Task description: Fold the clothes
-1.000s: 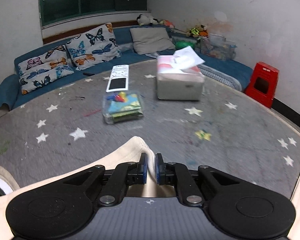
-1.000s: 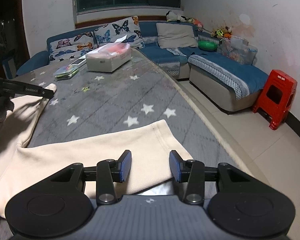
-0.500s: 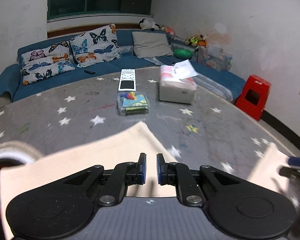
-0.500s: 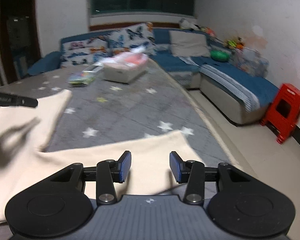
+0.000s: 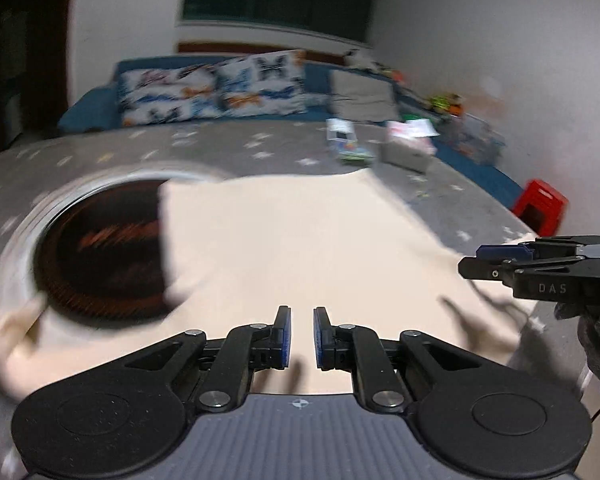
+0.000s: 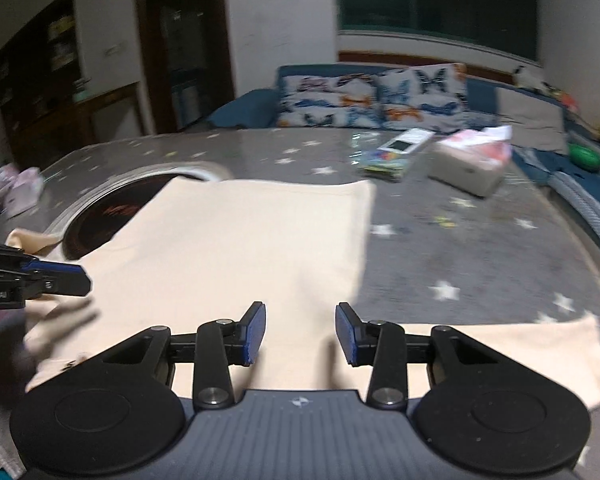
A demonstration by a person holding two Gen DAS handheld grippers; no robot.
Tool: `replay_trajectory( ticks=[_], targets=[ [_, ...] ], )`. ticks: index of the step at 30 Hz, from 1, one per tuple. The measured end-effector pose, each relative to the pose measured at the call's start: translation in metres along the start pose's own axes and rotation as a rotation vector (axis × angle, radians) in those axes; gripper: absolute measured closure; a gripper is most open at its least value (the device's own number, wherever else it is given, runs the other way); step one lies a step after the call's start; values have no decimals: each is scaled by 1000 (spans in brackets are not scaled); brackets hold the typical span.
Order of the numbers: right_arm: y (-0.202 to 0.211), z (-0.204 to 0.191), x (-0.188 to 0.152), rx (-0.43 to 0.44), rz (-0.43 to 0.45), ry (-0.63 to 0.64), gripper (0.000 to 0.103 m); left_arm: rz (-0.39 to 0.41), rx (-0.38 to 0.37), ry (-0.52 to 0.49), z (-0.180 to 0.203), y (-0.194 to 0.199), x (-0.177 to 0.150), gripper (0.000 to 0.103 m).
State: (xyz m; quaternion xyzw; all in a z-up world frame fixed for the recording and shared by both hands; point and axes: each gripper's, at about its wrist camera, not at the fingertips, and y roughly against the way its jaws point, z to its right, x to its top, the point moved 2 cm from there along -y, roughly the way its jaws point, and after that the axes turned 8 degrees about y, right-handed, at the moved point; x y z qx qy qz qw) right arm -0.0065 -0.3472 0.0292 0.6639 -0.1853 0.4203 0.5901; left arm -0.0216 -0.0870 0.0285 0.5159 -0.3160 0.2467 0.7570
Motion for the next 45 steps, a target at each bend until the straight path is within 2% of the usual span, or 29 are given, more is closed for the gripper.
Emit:
replay_trajectory(
  ticks=[5,9,16,18,22,24,25,29,32,33,35,38,41,45],
  targets=[
    [-12,-13,-5,4,-40,19,64,40,86,66,-38,16,-4,83],
    [-19,-22,-9,2,-64,31,64,54,162,90,-66,20,-6,83],
    [-22,-25,-8,-10,-75,39,63,100,388,217,-114,37,-8,83],
    [-23,-25,-8,-10,-78,43,62,115,480,255,-125,46,-11,83],
    [-24,-25,-8,-8,-78,40,62,149,593,347,-147,65,-17,82],
    [-25,-25,-8,-8,-78,44,62,157,651,378,-162,71,-19,74],
    [-25,-25,-8,-8,-78,45,62,158,667,397,-169,74,-20,74],
    [-25,-25,-8,-5,-77,40,61,185,670,417,-177,89,-19,74],
    [-26,-26,-8,-6,-76,40,57,216,641,378,-171,91,-12,57],
    [-26,-27,-8,-7,-76,40,57,223,630,375,-169,91,-9,56],
    [-25,-27,-8,-8,-76,38,57,241,591,378,-164,90,-3,56],
    [-25,-27,-8,-7,-75,30,57,272,519,364,-149,91,3,50],
    [-25,-27,-8,-8,-75,29,57,270,457,264,-123,85,8,44],
    [-25,-27,-9,-6,-71,24,56,230,495,113,-100,52,13,43]
  ],
)
